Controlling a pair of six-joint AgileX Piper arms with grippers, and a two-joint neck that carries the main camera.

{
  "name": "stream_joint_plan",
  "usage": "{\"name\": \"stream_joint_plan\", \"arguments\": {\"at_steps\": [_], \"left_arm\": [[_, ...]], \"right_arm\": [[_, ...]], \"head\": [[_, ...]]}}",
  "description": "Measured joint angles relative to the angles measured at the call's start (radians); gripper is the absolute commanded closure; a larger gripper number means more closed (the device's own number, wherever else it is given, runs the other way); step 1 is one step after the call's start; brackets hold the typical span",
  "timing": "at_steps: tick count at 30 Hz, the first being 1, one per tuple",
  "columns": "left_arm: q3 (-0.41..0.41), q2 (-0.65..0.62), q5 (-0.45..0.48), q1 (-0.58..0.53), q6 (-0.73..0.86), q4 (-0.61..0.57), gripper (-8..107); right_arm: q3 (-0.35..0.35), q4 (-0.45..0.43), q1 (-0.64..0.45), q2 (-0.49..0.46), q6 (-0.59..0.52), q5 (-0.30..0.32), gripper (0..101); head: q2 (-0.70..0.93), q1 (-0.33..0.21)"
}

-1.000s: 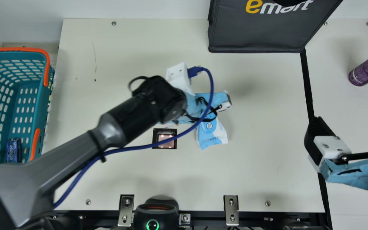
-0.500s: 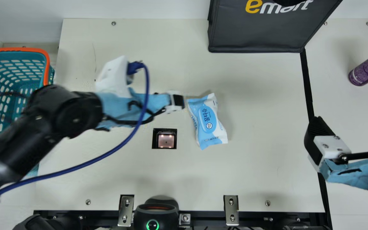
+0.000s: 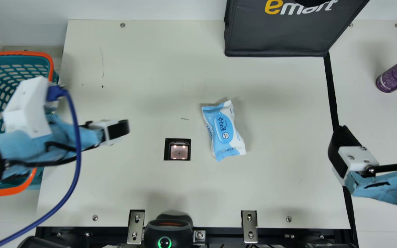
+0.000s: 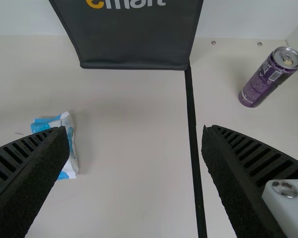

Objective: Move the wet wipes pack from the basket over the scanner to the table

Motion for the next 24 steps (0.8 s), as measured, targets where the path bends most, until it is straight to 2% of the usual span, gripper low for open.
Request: {"name": "stream_joint_plan", "arguments": {"at_steps": [4, 12, 19, 24], "left_arm": [[-0.011, -0.074, 0.046, 0.076, 0.075, 0.039, 9], [-0.091, -0.163, 0.125, 0.190, 0.167, 0.087, 9], [-0.097, -0.165, 0.124, 0.198, 0.167, 0.094, 9], [-0.097, -0.165, 0.127, 0.198, 0.167, 0.094, 9]], "right_arm": [[0.000, 0.000, 0.000, 0.000, 0.000, 0.000, 6], [0.000, 0.000, 0.000, 0.000, 0.000, 0.000, 6], [0.000, 0.000, 0.000, 0.000, 0.000, 0.000, 6], [0.000, -0.001, 0.047, 0.029, -0.017, -0.003, 6]], "head": [[0.000, 0.000], [0.000, 0.000], [0.000, -0.002], [0.000, 0.000]]}}
